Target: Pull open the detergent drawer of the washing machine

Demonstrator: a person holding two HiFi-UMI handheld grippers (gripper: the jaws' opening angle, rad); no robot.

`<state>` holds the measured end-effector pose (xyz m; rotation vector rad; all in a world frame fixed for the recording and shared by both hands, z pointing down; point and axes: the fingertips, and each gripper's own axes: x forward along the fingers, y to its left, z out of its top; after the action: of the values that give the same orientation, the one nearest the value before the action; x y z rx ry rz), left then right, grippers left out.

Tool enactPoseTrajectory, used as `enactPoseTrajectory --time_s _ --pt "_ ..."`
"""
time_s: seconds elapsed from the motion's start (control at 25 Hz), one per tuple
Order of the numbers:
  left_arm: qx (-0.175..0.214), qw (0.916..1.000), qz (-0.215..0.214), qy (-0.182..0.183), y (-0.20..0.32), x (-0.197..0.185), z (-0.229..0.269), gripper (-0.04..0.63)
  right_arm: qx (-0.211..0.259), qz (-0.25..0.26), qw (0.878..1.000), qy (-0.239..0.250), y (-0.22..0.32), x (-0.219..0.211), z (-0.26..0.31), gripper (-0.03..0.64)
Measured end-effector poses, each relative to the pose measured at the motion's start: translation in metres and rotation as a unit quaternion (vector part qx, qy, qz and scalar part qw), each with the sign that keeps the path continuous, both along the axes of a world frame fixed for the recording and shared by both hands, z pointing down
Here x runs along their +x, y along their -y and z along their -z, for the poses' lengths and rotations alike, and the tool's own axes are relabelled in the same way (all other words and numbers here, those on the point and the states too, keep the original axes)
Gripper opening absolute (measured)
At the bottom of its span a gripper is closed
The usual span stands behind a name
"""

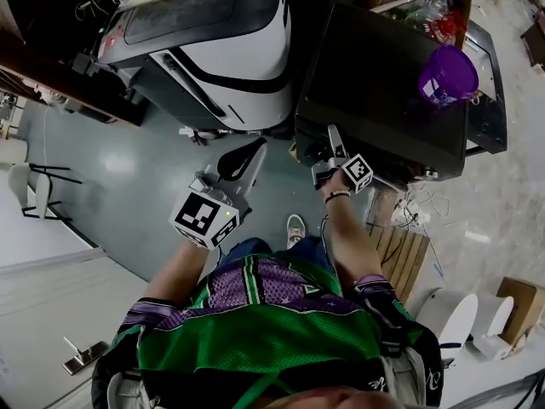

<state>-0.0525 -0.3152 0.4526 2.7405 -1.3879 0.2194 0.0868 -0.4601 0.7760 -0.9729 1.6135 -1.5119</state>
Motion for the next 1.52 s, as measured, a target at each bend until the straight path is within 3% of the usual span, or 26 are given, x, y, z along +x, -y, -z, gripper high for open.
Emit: enactPoseTrajectory --time_s 0.64,1.52 --pt "0.013 0.9999 -0.004 -0.005 -0.02 -0.008 0.01 0.017 -0.006 0.006 1.0 0.001 -0.027 -0.003 -0.001 0.457" --pt "0.03 0.999 -0.031 -0.015 -0.076 -0.021 0.028 0.017 -0.014 0.012 1.0 0.003 -0.107 -0.015 -0.002 0.456"
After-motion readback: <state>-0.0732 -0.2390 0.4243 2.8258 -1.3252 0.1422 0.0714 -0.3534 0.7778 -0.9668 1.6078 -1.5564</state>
